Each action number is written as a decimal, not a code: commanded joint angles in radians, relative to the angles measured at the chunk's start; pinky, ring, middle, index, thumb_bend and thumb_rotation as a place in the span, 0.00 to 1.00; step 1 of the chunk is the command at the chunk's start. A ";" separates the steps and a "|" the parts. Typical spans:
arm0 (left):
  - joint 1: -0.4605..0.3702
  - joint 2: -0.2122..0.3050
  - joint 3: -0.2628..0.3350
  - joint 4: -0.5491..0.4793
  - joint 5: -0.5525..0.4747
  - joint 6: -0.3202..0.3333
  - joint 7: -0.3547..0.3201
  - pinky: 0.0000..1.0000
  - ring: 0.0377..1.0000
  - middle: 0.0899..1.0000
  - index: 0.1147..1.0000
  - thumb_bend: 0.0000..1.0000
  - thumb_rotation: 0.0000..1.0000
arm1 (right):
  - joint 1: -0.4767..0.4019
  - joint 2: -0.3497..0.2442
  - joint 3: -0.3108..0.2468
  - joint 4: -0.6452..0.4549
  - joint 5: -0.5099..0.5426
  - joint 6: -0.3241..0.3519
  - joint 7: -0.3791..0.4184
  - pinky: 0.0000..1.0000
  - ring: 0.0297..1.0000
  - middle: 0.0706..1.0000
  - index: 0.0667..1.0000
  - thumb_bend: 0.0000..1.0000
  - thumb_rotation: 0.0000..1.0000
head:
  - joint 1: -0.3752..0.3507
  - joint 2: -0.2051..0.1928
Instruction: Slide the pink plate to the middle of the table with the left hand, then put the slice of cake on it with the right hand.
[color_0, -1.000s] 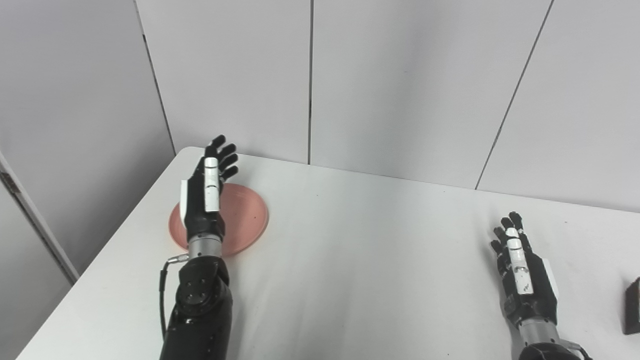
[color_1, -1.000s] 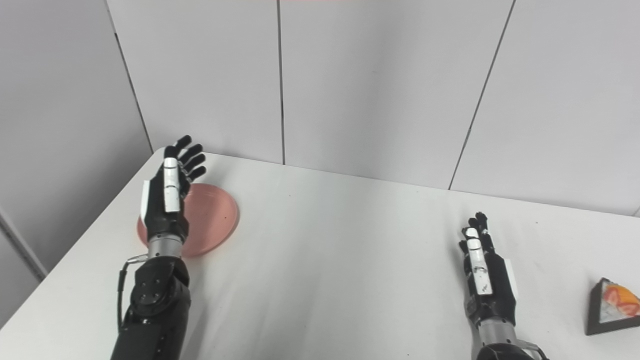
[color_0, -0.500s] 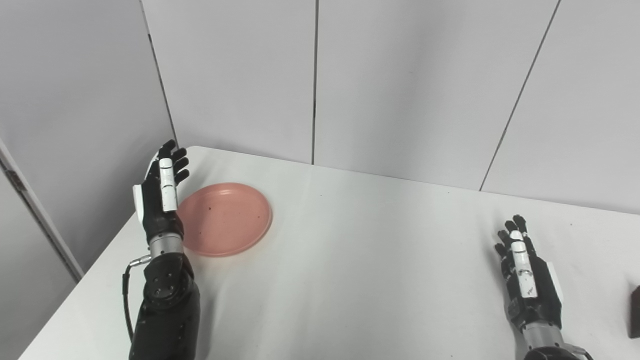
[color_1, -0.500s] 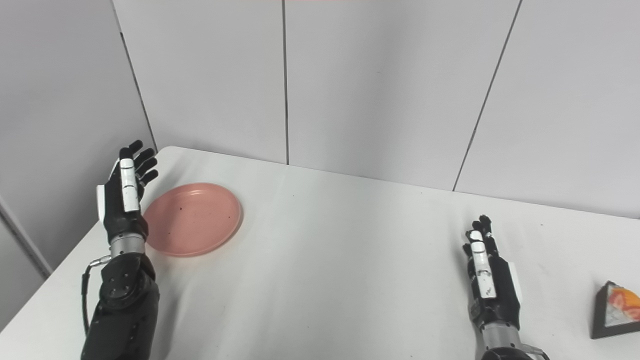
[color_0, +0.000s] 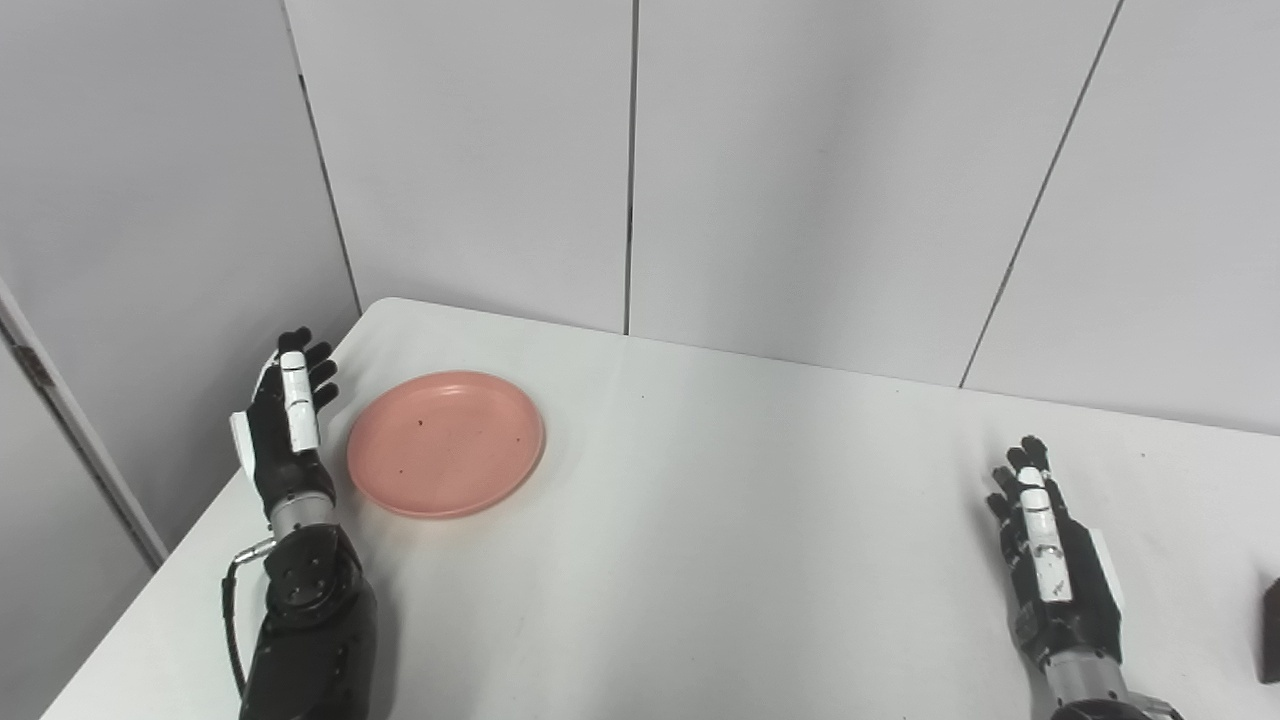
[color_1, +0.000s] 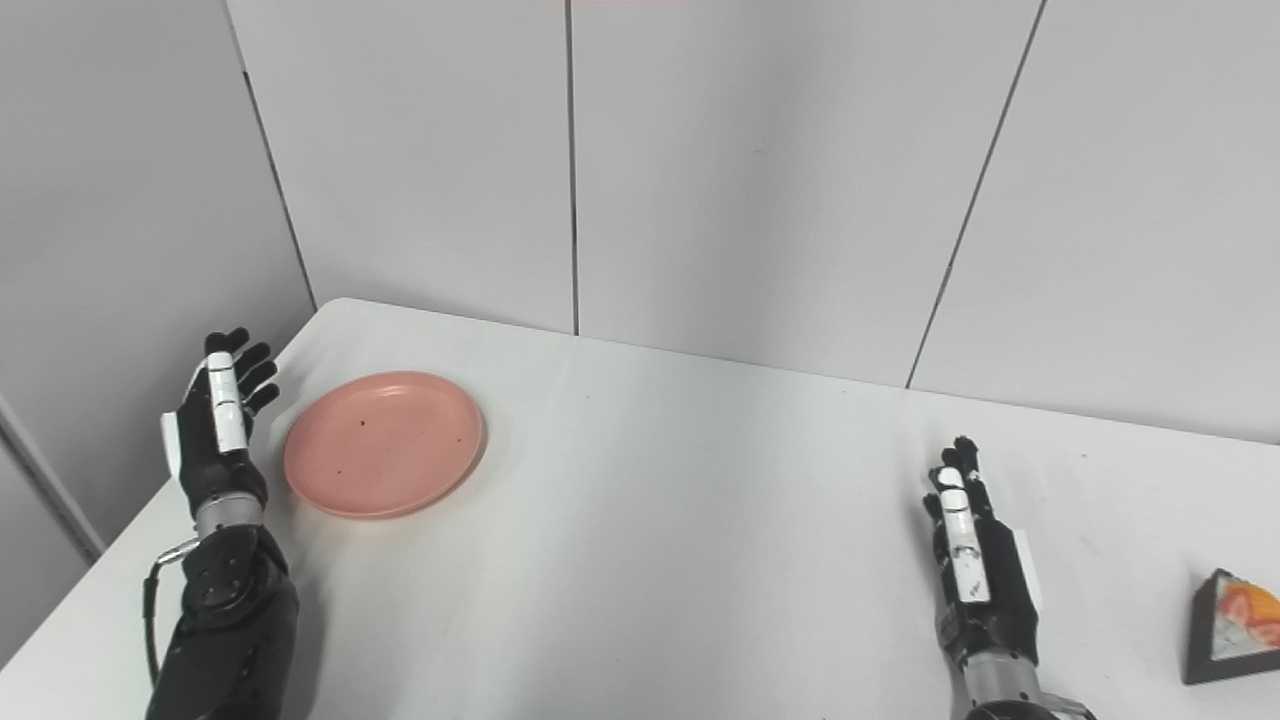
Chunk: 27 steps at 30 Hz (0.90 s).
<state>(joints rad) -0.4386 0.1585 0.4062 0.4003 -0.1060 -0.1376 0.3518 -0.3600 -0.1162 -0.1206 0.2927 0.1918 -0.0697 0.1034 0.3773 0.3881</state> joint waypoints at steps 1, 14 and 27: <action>-0.040 0.027 -0.001 -0.018 -0.004 -0.032 0.000 0.77 0.77 0.74 0.72 0.71 0.95 | -0.014 -0.005 -0.002 -0.005 0.005 -0.023 0.009 1.00 0.99 1.00 1.00 0.49 0.82 | 0.000 0.001; -0.039 0.029 -0.034 0.031 -0.001 -0.033 -0.014 0.78 0.79 0.77 0.75 0.71 0.96 | -0.009 0.000 -0.005 -0.017 -0.002 -0.015 -0.005 1.00 0.98 0.99 1.00 0.44 0.81 | -0.001 -0.003; -0.047 0.000 -0.089 0.048 -0.016 0.008 -0.029 0.88 0.84 0.81 0.79 0.72 0.93 | -0.011 -0.001 -0.006 -0.017 -0.002 -0.022 -0.004 1.00 0.98 0.99 1.00 0.42 0.82 | 0.014 -0.007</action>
<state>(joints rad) -0.4415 0.1534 0.3264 0.4659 -0.1271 -0.1307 0.3309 -0.3600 -0.1148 -0.1246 0.2912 0.1893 -0.0697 0.0985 0.3912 0.3804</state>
